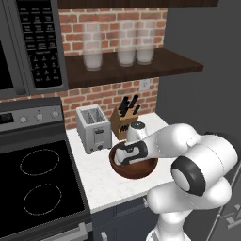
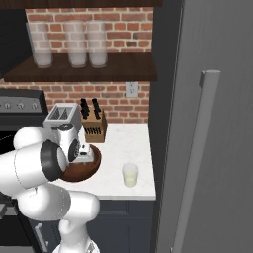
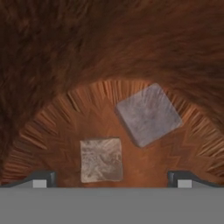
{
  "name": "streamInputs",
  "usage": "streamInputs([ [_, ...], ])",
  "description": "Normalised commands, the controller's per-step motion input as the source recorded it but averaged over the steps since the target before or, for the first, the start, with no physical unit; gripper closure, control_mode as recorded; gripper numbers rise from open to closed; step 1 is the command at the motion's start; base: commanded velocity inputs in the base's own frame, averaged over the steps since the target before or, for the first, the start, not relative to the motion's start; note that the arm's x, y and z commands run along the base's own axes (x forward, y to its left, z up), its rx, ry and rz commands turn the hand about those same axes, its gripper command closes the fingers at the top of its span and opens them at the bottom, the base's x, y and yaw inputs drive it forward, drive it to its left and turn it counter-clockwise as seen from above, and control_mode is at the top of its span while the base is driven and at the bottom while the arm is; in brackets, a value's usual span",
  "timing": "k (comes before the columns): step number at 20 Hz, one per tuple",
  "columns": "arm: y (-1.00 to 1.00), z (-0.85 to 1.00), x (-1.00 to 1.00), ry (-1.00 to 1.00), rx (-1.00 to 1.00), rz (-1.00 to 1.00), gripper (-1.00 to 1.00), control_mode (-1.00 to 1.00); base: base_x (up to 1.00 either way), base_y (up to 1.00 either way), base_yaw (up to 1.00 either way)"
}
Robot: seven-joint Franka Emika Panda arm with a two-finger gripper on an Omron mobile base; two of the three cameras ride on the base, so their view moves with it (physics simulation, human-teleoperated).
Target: Grab a lemon wedge from the fridge and one ice cube from the ice bowl, and put them in the glass of lemonade.
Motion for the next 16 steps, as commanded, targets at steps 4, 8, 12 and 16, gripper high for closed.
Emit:
streamInputs([
  [4, 0.03, 0.0, 0.0, 0.0, 0.0, 0.0, -1.0, -1.0, 0.0, 0.0, 0.0],
  [8, 0.01, 0.0, 0.0, 0.0, 0.0, 0.0, -1.0, -1.0, 0.0, 0.0, 0.0],
  [12, 0.04, 0.0, 0.0, 0.0, 0.0, 0.0, -1.0, -1.0, 0.0, 0.0, 0.0],
  [16, 0.07, 0.0, 0.0, 0.0, 0.0, 0.0, -1.0, -1.0, 0.0, 0.0, 0.0],
])
